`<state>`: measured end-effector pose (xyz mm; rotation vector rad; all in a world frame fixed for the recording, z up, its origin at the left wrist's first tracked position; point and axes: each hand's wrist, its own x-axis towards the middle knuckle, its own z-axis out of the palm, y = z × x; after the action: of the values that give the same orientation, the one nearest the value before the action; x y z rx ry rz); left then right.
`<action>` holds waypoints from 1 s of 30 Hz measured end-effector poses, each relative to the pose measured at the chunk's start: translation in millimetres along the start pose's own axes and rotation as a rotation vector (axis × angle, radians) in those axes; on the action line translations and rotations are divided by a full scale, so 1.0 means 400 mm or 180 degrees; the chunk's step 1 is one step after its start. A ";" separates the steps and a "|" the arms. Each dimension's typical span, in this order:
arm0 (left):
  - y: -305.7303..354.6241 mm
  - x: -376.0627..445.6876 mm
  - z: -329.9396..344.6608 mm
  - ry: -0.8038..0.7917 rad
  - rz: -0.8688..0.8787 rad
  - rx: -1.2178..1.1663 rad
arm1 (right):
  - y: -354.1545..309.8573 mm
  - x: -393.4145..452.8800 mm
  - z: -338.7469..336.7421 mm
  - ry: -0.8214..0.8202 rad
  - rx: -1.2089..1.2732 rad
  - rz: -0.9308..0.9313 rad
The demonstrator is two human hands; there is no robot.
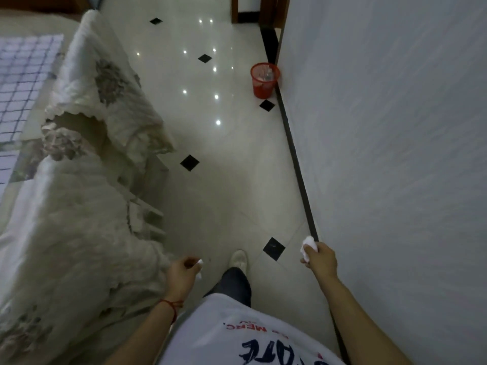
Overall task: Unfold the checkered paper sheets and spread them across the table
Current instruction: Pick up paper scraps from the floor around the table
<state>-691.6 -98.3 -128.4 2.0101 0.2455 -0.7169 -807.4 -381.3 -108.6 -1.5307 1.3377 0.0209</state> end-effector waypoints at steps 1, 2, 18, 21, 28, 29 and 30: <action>0.054 0.048 0.009 -0.0019 0.0022 0.0011 | -0.038 0.036 0.001 0.0015 -0.0037 0.0044; 0.112 0.095 0.017 -0.0013 0.0068 0.0005 | -0.075 0.071 0.003 0.0019 -0.0071 0.0103; 0.888 0.837 0.204 0.0277 0.0540 -0.0116 | -0.630 0.741 0.041 -0.0049 0.0031 0.0459; 0.962 0.898 0.212 0.0359 0.0333 -0.0170 | -0.822 0.867 0.061 -0.0242 -0.0035 0.0296; 1.062 1.136 0.158 0.0863 -0.0098 -0.0203 | -1.246 1.145 0.186 -0.0419 -0.0093 -0.0111; 1.084 1.176 0.148 0.0883 -0.0131 -0.0215 | -1.298 1.183 0.211 -0.0413 -0.0076 -0.0154; 1.106 1.223 0.137 0.0886 -0.0153 -0.0215 | -1.345 1.222 0.237 -0.0402 -0.0042 -0.0189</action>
<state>-120.8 -432.9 -110.9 2.0418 0.4764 -0.4498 -179.5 -759.2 -87.0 -1.5537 1.1942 0.0877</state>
